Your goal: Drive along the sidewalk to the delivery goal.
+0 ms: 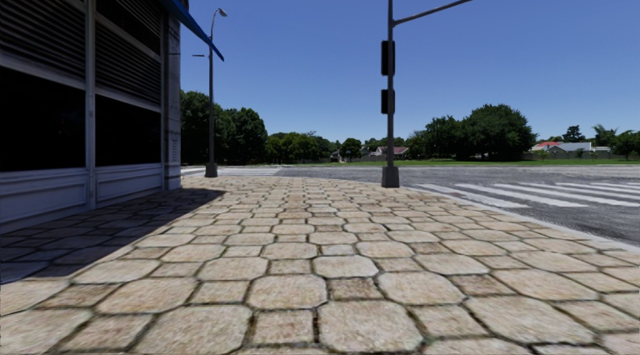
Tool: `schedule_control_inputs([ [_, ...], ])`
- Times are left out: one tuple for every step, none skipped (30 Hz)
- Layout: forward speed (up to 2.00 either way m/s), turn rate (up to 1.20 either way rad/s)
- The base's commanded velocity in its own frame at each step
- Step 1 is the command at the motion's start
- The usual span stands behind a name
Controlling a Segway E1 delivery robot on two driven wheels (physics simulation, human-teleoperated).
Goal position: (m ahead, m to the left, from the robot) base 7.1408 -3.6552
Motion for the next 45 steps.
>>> schedule_control_inputs([
  [2.0, 0.0],
  [2.0, 0.0],
  [2.0, 0.0],
  [2.0, 0.0],
  [2.0, 0.0],
  [2.0, 0.0],
  [2.0, 0.0],
  [2.0, 0.0],
  [2.0, 0.0],
  [2.0, 0.0],
  [2.0, 0.0],
  [2.0, 0.0],
  [2.0, 0.0],
  [2.0, 0.0],
  [2.0, 0.0],
  [2.0, 0.0],
  [2.0, 0.0],
  [2.0, 0.0],
  [2.0, 0.0],
  [2.0, 0.0],
  [2.0, 0.0],
  [2.0, 0.0],
  [2.0, 0.0],
  [2.0, 0.0],
  [2.0, 0.0],
  [2.0, 0.0],
  [2.0, 0.0],
  [2.0, 0.0],
  [2.0, 0.0],
  [2.0, 0.0],
  [2.0, -0.09],
  [2.0, -0.55],
  [2.0, -0.55],
  [2.0, -0.67],
  [1.91, -0.7],
  [1.63, -0.71],
  [1.63, -0.71],
  [1.38, -0.71],
  [1.3, -0.71],
  [1.3, -0.71],
  [1.28, -0.71],
  [1.27, -0.71],
  [1.26, -0.71],
  [1.26, -0.71],
  [1.26, -0.71],
])
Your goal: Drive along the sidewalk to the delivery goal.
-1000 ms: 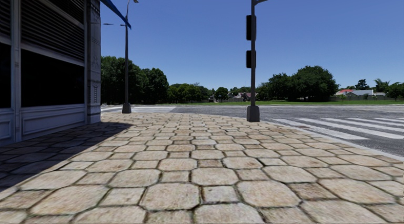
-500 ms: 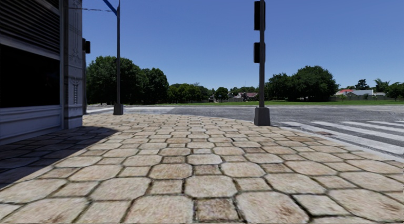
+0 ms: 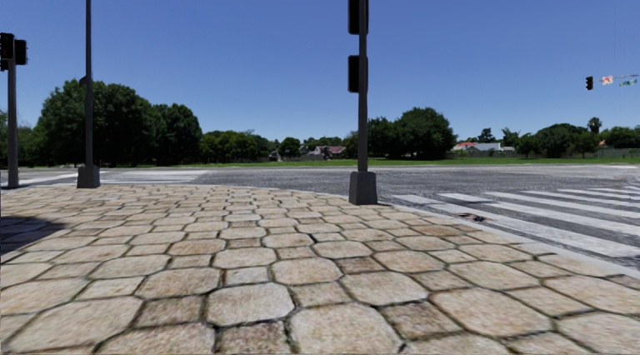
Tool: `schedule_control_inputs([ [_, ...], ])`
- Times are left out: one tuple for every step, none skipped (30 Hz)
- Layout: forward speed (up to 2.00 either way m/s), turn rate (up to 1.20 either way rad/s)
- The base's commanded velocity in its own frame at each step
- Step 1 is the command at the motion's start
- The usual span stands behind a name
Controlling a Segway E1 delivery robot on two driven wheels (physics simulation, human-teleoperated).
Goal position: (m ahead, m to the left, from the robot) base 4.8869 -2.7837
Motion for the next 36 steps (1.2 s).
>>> schedule_control_inputs([
  [1.26, -0.71],
  [1.26, -0.71],
  [1.26, -0.71],
  [1.26, -0.71],
  [1.26, -0.71],
  [1.26, -0.71],
  [1.26, -0.71],
  [1.26, -0.71],
  [1.26, -0.71],
  [1.26, -0.71],
  [1.26, -0.71],
  [1.26, -0.67],
  [1.26, -0.64],
  [1.26, -0.64],
  [1.28, -0.61],
  [1.29, -0.58],
  [1.31, -0.47],
  [1.31, -0.47],
  [1.31, -0.43],
  [1.33, -0.4],
  [1.34, -0.39],
  [1.34, -0.39],
  [1.34, -0.39],
  [1.34, -0.39],
  [1.35, -0.39],
  [1.38, -0.39],
  [1.38, -0.39],
  [1.4, -0.37],
  [1.41, -0.31],
  [1.41, -0.31],
  [1.42, -0.3],
  [1.42, -0.3],
  [1.42, -0.29],
  [1.42, -0.29],
  [1.42, -0.29],
  [1.42, -0.29],
])
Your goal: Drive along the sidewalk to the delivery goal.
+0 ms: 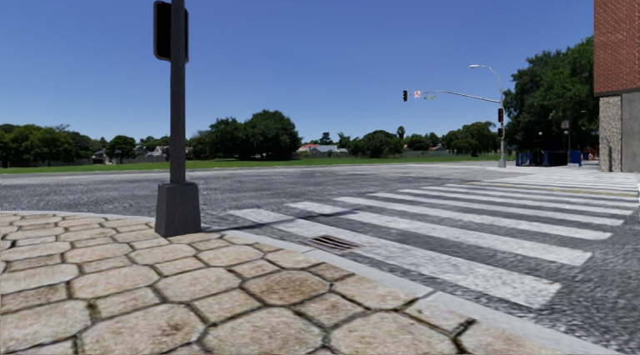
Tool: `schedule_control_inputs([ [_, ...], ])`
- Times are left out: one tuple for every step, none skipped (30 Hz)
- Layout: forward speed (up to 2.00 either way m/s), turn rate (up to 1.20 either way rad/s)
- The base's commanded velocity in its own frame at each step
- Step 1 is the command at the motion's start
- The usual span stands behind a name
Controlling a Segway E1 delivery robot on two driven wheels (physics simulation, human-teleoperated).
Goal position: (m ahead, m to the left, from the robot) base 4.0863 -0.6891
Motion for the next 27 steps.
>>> schedule_control_inputs([
  [1.42, -0.29],
  [1.42, -0.29],
  [1.42, -0.29],
  [1.42, -0.29],
  [1.42, -0.27],
  [1.42, -0.27],
  [1.42, -0.26],
  [1.42, -0.26],
  [1.42, -0.26],
  [1.42, -0.26],
  [1.42, -0.26],
  [1.42, -0.26],
  [1.43, -0.26],
  [1.43, -0.26],
  [1.43, -0.26],
  [1.43, -0.26],
  [1.43, -0.26],
  [1.43, -0.26],
  [1.44, -0.26],
  [1.44, -0.26],
  [1.44, -0.26],
  [1.44, -0.26],
  [1.44, -0.26],
  [1.44, -0.26],
  [1.44, -0.26],
  [1.44, -0.26],
  [1.44, -0.36],
])
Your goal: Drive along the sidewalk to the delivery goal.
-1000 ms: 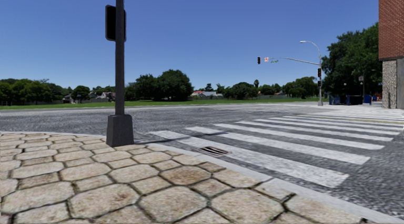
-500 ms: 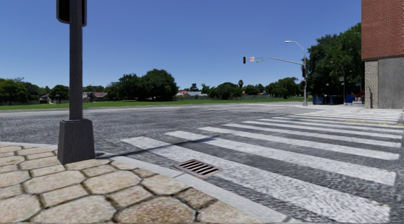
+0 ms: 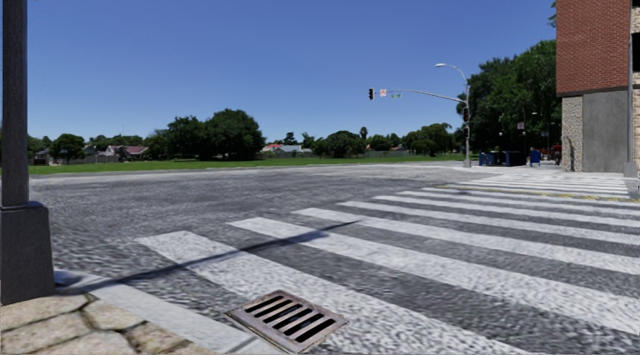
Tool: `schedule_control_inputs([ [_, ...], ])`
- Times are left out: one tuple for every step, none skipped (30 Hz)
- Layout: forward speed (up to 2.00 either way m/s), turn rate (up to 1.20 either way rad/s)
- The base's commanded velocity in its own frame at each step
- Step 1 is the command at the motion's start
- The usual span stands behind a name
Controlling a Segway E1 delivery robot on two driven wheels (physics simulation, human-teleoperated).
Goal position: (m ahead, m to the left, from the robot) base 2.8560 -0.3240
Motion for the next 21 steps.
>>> schedule_control_inputs([
  [1.43, -0.4],
  [1.43, -0.4],
  [1.41, -0.41],
  [1.4, -0.41],
  [1.39, -0.41],
  [1.39, -0.41],
  [1.39, -0.41],
  [1.39, -0.41],
  [1.39, -0.41],
  [1.39, -0.41],
  [1.39, -0.41],
  [1.39, -0.41],
  [1.39, -0.41],
  [1.39, -0.41],
  [1.39, -0.41],
  [1.39, -0.41],
  [1.39, -0.41],
  [1.39, -0.41],
  [1.39, -0.41],
  [1.39, -0.41],
  [1.39, -0.41],
])
